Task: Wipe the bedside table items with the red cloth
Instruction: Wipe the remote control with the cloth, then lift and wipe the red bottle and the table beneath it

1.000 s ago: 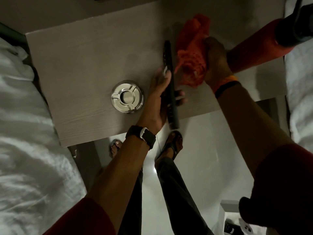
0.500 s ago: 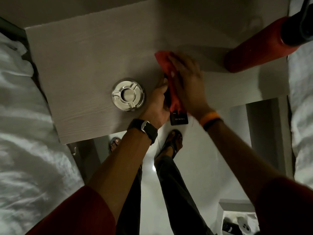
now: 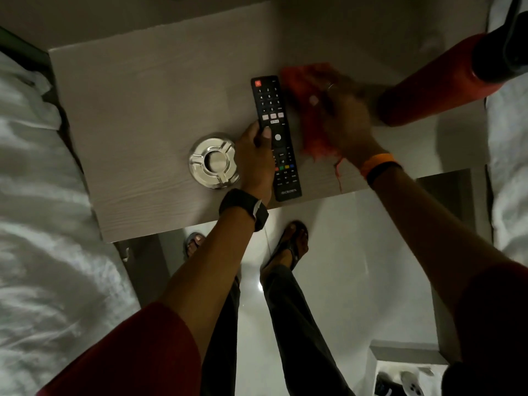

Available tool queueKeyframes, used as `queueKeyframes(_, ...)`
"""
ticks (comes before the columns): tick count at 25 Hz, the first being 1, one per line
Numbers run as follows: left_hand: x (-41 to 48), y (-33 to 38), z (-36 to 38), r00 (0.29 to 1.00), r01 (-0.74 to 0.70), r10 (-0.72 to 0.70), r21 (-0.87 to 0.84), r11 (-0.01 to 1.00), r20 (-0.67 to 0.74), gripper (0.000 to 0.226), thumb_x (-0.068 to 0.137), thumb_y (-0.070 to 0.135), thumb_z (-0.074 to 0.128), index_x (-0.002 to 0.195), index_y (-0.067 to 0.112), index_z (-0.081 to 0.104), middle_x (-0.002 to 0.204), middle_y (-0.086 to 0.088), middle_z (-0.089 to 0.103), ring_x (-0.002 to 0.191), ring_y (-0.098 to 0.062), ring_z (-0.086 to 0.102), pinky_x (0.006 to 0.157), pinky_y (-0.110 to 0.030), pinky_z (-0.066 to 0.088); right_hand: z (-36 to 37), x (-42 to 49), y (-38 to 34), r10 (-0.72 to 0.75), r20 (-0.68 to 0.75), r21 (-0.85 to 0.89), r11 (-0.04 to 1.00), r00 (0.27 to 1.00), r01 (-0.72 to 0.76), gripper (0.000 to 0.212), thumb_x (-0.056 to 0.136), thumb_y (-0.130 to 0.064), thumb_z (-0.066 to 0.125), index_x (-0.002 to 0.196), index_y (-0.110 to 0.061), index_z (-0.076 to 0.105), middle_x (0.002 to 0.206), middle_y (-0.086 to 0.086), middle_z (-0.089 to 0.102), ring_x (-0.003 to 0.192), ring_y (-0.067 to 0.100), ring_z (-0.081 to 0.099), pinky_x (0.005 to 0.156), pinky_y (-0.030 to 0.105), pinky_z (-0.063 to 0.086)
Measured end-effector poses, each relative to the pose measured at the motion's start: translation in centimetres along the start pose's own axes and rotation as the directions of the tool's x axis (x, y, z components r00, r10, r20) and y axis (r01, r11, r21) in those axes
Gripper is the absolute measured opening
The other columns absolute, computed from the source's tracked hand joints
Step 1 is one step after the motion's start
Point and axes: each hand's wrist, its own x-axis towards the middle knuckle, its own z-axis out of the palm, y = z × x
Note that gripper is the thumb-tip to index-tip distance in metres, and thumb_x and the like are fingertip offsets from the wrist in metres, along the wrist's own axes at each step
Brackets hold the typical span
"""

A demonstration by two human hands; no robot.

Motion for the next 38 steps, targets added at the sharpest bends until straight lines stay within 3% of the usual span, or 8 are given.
queueKeyframes(3,0.5,-0.5,0.0,1.000,0.009,-0.007,0.089,0.996,-0.025,0.022,0.102,0.007,0.050,0.117,0.003,0.066,0.115,-0.017,0.072,0.107,-0.031,0.069,0.099,-0.052,0.055,1.9,-2.8,0.5,-0.135,0.160,-0.269,0.947,0.978,0.175,0.049,0.103,-0.029,0.046,0.151,-0.030,0.035,0.166,0.000,0.019,0.155,0.024,0.012,0.123,0.053,0.018)
queueKeyframes(8,1.4,-0.7,0.2,0.998,-0.012,0.024,0.193,0.981,-0.063,0.022,0.098,0.013,0.058,0.117,0.012,0.069,0.109,-0.010,0.075,0.103,-0.028,0.071,0.096,-0.052,0.056,1.2,-10.6,3.1,-0.155,0.153,-0.280,0.940,0.976,0.193,0.049,0.091,-0.020,0.060,0.139,-0.026,0.054,0.157,0.003,0.041,0.149,0.031,0.030,0.114,0.056,0.032)
queueKeyframes(18,1.2,0.1,0.4,0.975,-0.162,0.218,0.549,0.820,-0.038,0.024,0.097,0.021,0.061,0.119,0.011,0.065,0.115,-0.013,0.068,0.111,-0.025,0.061,0.094,-0.040,0.052,-0.8,-15.1,1.1,0.198,-0.071,0.474,0.869,0.978,-0.142,0.043,0.093,-0.012,0.063,0.134,-0.003,0.055,0.147,0.010,0.048,0.139,0.027,0.044,0.119,0.052,0.038)
queueKeyframes(23,-2.5,4.0,3.1,0.931,-0.308,0.357,0.682,0.663,0.074,0.056,0.095,0.036,0.064,0.144,0.017,0.045,0.141,-0.013,0.047,0.129,-0.027,0.044,0.091,-0.018,0.037,-4.9,-17.5,2.0,0.594,0.104,0.976,0.094,0.797,-0.197,0.038,0.104,-0.010,0.041,0.141,-0.016,0.047,0.141,0.009,0.055,0.127,0.028,0.057,0.108,0.052,0.049)
queueKeyframes(26,-4.8,9.1,8.2,0.734,-0.679,0.536,0.463,0.570,0.418,0.064,0.091,0.035,0.069,0.147,0.015,0.045,0.142,-0.014,0.045,0.131,-0.025,0.043,0.095,-0.007,0.037,-8.2,-17.9,3.1,0.689,0.087,0.976,-0.203,0.719,0.077,0.037,0.105,-0.021,0.037,0.139,-0.023,0.049,0.127,0.000,0.061,0.116,0.021,0.061,0.102,0.041,0.051)
queueKeyframes(29,-5.1,14.2,14.4,0.357,-0.922,0.555,0.378,0.081,0.752,0.076,0.087,0.054,0.063,0.152,0.025,0.037,0.150,-0.017,0.039,0.138,-0.033,0.038,0.105,-0.040,0.049,-11.0,-16.1,3.6,0.798,-0.085,0.972,-0.065,0.596,0.225,0.035,0.101,-0.033,0.041,0.131,-0.017,0.050,0.105,-0.003,0.070,0.091,0.013,0.070,0.075,0.030,0.060)
queueKeyframes(32,-3.7,16.7,17.4,0.308,-0.836,0.387,0.441,-0.327,0.869,0.064,0.091,0.062,0.044,0.149,0.037,0.032,0.163,-0.010,0.022,0.142,-0.037,0.032,0.103,-0.050,0.042,-11.2,-11.6,2.2,0.806,-0.187,0.975,0.081,0.561,0.209,0.044,0.099,-0.045,0.041,0.133,-0.018,0.049,0.110,-0.004,0.072,0.091,0.011,0.074,0.067,0.024,0.061)
queueKeyframes(38,0.4,17.6,15.5,0.451,-0.830,0.524,0.556,-0.053,0.722,0.053,0.098,0.057,0.046,0.139,0.023,0.047,0.135,-0.019,0.045,0.121,-0.033,0.046,0.098,-0.043,0.037,-8.1,-2.4,5.0,0.619,-0.264,0.601,0.705,0.740,-0.377,0.049,0.109,-0.022,0.031,0.155,-0.009,0.018,0.163,0.016,0.025,0.151,0.023,0.023,0.127,0.044,0.014)
